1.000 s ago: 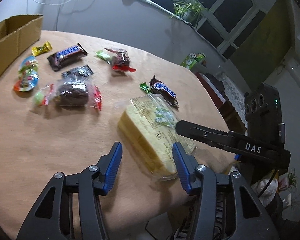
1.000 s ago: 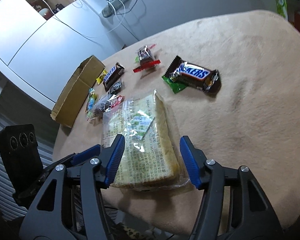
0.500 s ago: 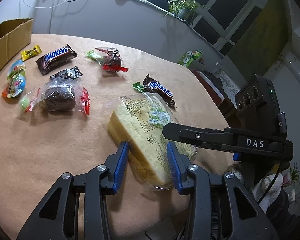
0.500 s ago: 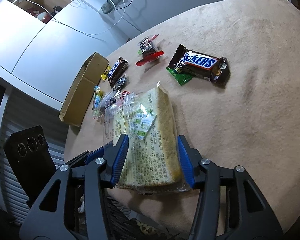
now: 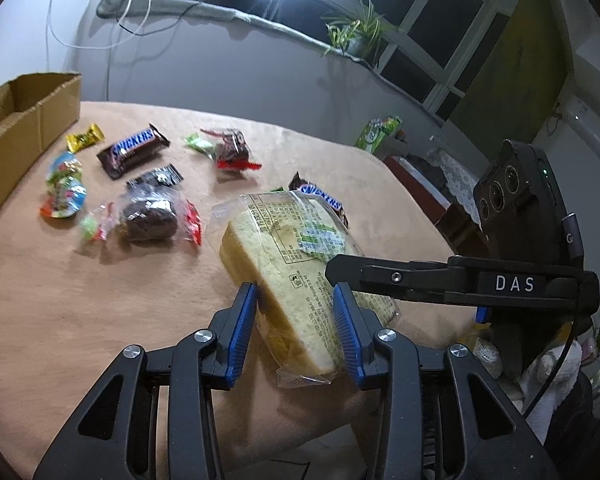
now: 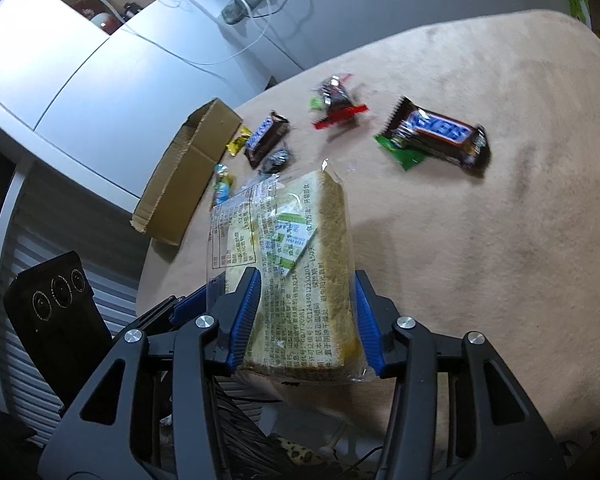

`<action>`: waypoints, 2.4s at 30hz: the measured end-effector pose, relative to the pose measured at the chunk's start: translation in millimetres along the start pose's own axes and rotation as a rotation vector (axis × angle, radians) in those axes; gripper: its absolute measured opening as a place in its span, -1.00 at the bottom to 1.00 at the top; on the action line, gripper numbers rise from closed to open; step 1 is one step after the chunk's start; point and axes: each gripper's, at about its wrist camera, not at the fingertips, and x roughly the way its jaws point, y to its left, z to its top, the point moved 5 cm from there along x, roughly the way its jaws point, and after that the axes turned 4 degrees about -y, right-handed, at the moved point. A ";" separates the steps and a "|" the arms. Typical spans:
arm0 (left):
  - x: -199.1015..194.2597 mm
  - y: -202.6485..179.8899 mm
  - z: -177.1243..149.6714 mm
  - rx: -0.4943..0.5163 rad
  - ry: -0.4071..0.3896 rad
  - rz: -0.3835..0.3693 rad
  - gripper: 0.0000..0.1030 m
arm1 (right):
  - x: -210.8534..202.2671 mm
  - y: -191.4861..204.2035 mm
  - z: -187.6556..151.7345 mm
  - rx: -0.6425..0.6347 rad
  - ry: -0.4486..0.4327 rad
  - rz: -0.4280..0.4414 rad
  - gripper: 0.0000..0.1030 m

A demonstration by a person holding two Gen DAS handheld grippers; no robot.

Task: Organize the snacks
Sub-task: 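Carry the bread loaf with the right tool into the cardboard box, then open the right tool to release the bread and withdraw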

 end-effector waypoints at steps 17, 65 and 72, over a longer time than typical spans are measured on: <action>-76.4 56.4 45.0 -0.036 -0.180 0.077 -0.26 | 32.8 114.9 39.1 -0.183 -0.007 0.074 -0.06; -119.2 254.7 104.5 -0.231 -0.242 0.413 -0.30 | 227.4 238.6 100.3 -0.357 0.065 0.069 0.25; -130.5 242.6 104.8 -0.215 -0.264 0.407 -0.20 | 202.3 234.4 102.2 -0.372 0.028 0.065 0.26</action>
